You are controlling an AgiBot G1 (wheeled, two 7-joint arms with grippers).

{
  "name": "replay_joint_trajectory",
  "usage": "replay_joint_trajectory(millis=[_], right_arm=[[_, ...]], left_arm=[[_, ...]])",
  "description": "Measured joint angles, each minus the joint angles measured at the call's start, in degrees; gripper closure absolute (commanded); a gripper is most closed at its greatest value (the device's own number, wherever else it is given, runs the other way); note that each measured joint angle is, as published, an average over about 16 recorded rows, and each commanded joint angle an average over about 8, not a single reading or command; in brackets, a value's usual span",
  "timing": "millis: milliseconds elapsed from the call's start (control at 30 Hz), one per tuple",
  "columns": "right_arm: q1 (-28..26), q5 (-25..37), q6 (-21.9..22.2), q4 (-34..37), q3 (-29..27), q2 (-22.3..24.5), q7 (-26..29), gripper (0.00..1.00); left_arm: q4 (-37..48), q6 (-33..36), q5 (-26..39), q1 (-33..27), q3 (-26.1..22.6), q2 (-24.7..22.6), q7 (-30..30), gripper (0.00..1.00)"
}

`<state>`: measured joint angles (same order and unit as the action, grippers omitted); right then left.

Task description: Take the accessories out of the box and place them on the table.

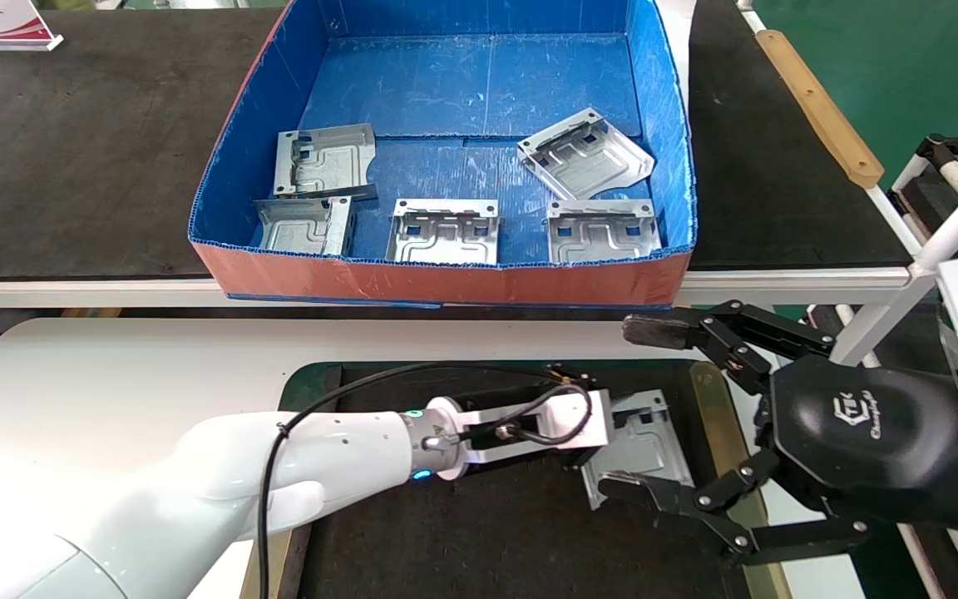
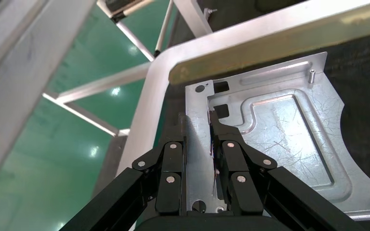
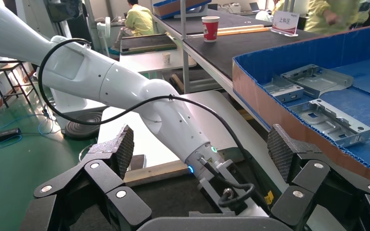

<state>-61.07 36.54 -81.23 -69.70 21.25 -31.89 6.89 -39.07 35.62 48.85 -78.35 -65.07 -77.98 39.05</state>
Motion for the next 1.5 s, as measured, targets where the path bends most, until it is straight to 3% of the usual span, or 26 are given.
replay_joint_trajectory(millis=[467, 500, 733, 767, 1233, 1500], right_arm=[[0.0, 0.0, 0.0, 0.0, 0.0, 0.0, 0.0, 0.0], [0.0, 0.0, 0.0, 0.0, 0.0, 0.0, 0.0, 0.0], [0.01, 0.0, 0.01, 0.01, 0.0, 0.01, 0.0, 0.0], [0.01, -0.01, 0.01, 0.01, 0.0, 0.01, 0.0, 0.0], [0.01, -0.01, 0.01, 0.01, 0.0, 0.01, 0.0, 0.0], [0.01, -0.01, 0.01, 0.01, 0.0, 0.01, 0.0, 0.0]], left_arm=[[-4.15, -7.46, -3.32, -1.23, -7.77, -0.85, 0.65, 0.99], [-4.39, -7.96, -3.55, -1.35, -8.33, -0.88, 0.64, 0.94], [-5.47, -10.26, -4.59, -2.03, -10.97, -0.99, 0.55, 0.07], [-5.54, -10.4, -4.64, -2.08, -11.16, -1.0, 0.56, 0.0], [-5.54, -10.04, -4.61, -1.95, -10.65, -0.82, 0.31, 0.0], [-6.96, -6.78, -4.71, -0.89, -7.3, 1.49, -2.36, 0.0]])
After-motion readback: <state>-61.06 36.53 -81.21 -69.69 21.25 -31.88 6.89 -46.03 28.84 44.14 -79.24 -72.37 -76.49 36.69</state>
